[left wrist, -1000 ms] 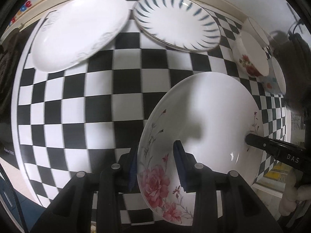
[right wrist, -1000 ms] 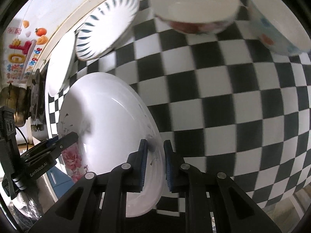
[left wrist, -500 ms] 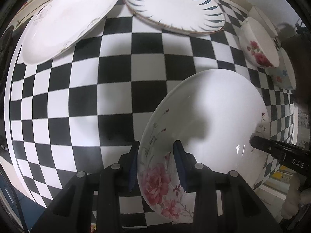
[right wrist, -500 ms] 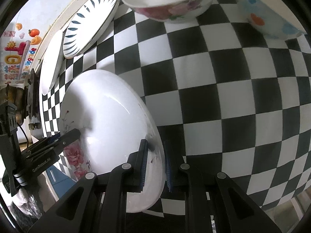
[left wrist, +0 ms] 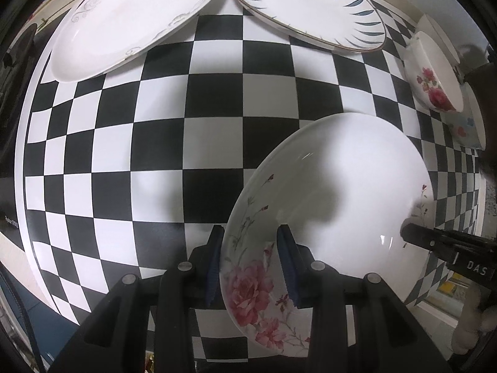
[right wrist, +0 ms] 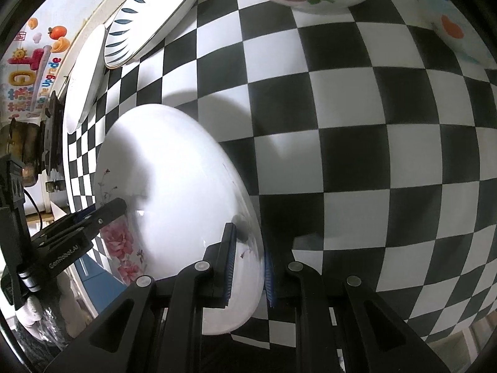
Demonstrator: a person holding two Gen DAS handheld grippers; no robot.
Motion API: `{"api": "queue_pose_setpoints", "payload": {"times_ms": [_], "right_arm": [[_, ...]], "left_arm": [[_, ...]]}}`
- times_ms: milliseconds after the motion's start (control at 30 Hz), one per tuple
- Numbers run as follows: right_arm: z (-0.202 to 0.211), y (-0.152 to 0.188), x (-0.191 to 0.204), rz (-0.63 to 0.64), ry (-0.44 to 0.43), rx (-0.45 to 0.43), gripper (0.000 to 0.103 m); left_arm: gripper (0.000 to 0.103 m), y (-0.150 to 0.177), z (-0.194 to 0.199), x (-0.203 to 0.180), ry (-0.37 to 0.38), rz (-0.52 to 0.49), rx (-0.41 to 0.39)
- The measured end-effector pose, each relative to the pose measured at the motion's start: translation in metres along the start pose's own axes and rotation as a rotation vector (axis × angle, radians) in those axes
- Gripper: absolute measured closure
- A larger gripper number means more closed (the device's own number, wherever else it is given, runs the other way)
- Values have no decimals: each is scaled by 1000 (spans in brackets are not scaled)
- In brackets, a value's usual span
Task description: Organize plates and bowls
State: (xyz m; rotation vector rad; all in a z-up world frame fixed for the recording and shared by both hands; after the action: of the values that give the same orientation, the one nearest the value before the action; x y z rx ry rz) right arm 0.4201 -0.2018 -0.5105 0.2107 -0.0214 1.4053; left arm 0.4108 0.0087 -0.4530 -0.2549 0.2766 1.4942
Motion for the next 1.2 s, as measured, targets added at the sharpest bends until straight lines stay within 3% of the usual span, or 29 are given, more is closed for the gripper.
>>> {"api": "queue_pose_setpoints", "payload": {"times_ms": [133, 233, 367, 433, 500, 600, 833, 1000, 1200], "right_arm": [[0, -1, 1, 7, -3, 12, 83], [4, -2, -2, 4, -11, 25, 82], [44, -1, -2, 31, -24, -50, 62], [70, -3, 7, 67, -48, -111, 54], [96, -10, 25, 132, -79, -202, 33], [130, -29, 64, 249, -129, -340, 25], [136, -116, 156, 349, -54, -297, 26], [108, -173, 207, 375, -9, -223, 26], [60, -229, 243, 408, 109, -158, 26]], "left_arm": [[71, 6, 1, -4, -3, 11, -9], [70, 11, 30, 3, -17, 74, -95], [70, 16, 87, 9, -46, 137, -246], [64, 11, 112, 12, -69, 154, -311], [58, 0, 133, 17, -61, 173, -378], [52, -22, 152, 37, -54, 211, -443], [52, -70, 145, 106, -7, 346, -430], [52, -94, 121, 157, 45, 432, -375], [52, -110, 91, 188, 50, 467, -323]]}}
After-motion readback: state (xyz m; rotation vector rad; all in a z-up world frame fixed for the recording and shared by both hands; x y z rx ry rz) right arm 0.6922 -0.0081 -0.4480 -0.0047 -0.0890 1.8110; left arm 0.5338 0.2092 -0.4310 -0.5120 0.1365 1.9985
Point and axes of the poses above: each gripper's, at about its wrist camera, not at the fingertips, and z roughly against the way its jaws point, x to its left, y to its underside, the point moved 5 cm from there along -z, roughly the way its jaws point, and after that the axes turned 13 degrees about y, right-handed, at the moved point
